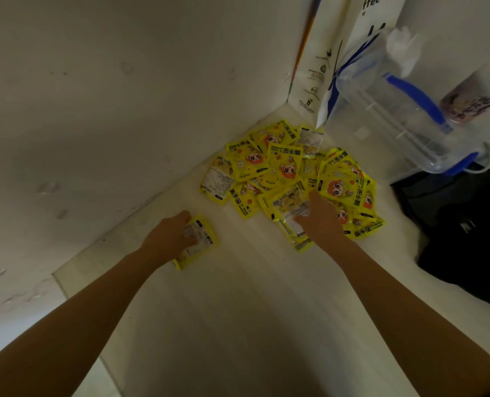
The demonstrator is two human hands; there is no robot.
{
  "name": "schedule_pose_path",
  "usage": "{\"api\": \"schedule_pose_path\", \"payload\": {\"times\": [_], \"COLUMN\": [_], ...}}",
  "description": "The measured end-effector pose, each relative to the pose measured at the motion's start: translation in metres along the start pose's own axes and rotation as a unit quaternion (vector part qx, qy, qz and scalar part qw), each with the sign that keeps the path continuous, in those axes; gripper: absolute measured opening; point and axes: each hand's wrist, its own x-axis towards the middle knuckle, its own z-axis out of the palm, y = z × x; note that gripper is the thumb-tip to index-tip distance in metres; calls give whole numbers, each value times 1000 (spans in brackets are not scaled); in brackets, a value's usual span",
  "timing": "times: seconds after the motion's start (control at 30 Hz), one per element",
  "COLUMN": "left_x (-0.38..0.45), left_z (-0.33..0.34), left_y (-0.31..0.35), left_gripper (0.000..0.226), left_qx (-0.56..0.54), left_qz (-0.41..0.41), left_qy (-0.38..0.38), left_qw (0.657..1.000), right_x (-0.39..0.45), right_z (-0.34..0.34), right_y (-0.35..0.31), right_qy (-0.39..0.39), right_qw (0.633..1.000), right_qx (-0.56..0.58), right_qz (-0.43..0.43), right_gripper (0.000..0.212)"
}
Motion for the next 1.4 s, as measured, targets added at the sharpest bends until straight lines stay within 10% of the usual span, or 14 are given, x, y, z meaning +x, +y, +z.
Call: {"api": "schedule_pose_path", "payload": {"times": [0.47,0.8,1.4], "left_x": [56,89,50], "left_z": [-47,-19,-15], "left_y": [62,80,70], "left_gripper": [20,41,38], "left_qx": [-248,-12,-102], "left_qz": [33,12,-30], "left_qy": [133,183,191], "left_qw": [959,983,976], "right_x": [45,66,30], "right_z": [-35,-18,-5], "right_y": [-31,-28,-30], "right_qy": [-130,-102,-51], "right_qw": [961,928,944], "right_qx": [-199,-279,-269], "right_qz": [-142,-225,-183], "right_gripper": [51,33,52]}}
